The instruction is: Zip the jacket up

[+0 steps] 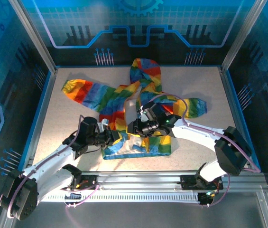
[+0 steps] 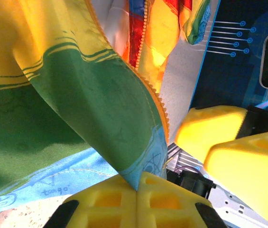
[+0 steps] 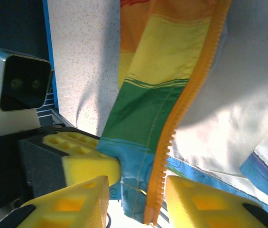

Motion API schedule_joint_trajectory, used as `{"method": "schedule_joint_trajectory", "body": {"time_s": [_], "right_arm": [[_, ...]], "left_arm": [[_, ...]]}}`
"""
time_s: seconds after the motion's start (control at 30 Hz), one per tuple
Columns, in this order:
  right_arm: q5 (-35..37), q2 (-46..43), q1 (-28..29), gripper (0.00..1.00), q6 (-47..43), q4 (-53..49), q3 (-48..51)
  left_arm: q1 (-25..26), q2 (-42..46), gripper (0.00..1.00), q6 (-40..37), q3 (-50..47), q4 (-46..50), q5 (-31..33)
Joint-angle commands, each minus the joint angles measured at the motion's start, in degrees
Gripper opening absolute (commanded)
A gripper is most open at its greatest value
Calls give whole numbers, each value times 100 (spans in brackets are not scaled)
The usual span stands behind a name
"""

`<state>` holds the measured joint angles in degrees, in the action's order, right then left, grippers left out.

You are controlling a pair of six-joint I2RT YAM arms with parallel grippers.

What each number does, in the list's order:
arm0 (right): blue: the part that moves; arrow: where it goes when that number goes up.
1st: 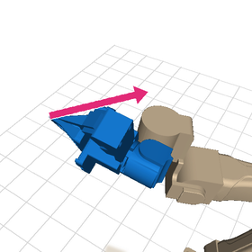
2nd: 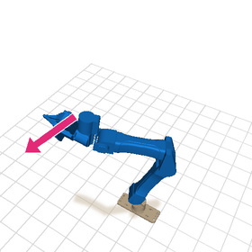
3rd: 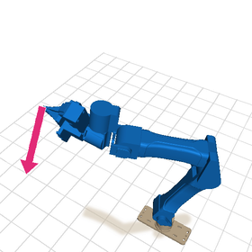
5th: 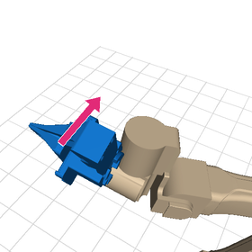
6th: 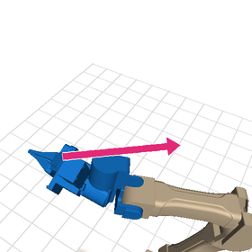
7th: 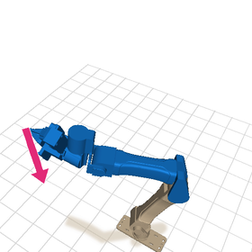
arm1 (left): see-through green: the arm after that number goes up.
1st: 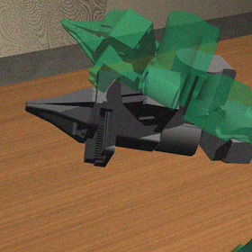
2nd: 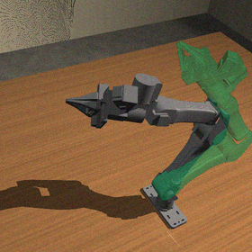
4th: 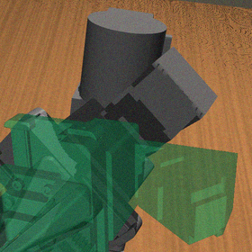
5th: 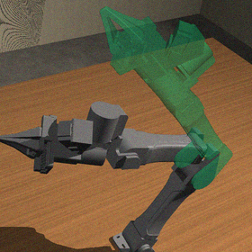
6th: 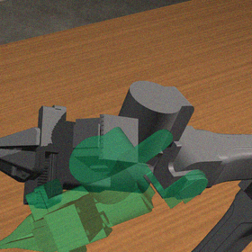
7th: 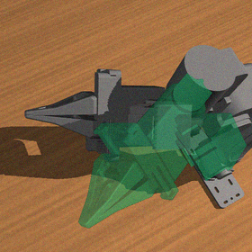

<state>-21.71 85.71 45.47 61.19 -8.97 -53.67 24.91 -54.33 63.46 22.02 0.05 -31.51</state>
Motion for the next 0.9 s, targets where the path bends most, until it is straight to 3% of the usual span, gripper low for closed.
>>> {"method": "schedule_joint_trajectory", "body": {"time_s": [0.0,0.57,0.87], "right_arm": [[-138,-57,-90,39,133,85,113],[-232,268,-32,53,371,231,138],[-486,464,54,50,912,1266,441]], "left_arm": [[-23,10,0,-218,154,-73,-313],[-72,14,0,-289,174,-111,-413],[-122,67,0,-296,59,-94,-453]]}}
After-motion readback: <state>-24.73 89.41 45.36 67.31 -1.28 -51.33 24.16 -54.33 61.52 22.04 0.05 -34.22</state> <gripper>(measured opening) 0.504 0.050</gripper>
